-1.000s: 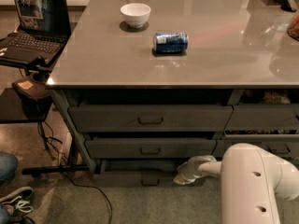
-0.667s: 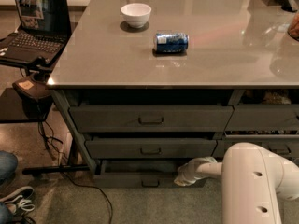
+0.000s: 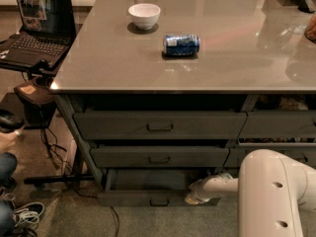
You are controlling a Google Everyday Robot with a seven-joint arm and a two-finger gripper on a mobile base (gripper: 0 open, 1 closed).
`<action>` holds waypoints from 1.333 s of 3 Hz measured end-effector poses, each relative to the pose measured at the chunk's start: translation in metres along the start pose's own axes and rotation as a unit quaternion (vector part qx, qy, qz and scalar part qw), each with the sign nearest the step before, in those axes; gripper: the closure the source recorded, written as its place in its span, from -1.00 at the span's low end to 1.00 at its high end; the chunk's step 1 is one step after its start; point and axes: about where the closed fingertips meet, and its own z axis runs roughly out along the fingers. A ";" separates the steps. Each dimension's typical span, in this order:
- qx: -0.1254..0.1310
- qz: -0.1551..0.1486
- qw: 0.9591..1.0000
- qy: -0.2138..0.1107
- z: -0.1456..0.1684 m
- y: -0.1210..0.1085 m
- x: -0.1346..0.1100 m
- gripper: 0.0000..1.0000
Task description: Open bottom drawer
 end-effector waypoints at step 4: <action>-0.004 -0.008 1.000 0.005 -0.006 0.016 0.009 1.00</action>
Offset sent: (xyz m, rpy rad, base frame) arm -0.0830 0.0069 -0.0348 -0.0956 0.0579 0.1329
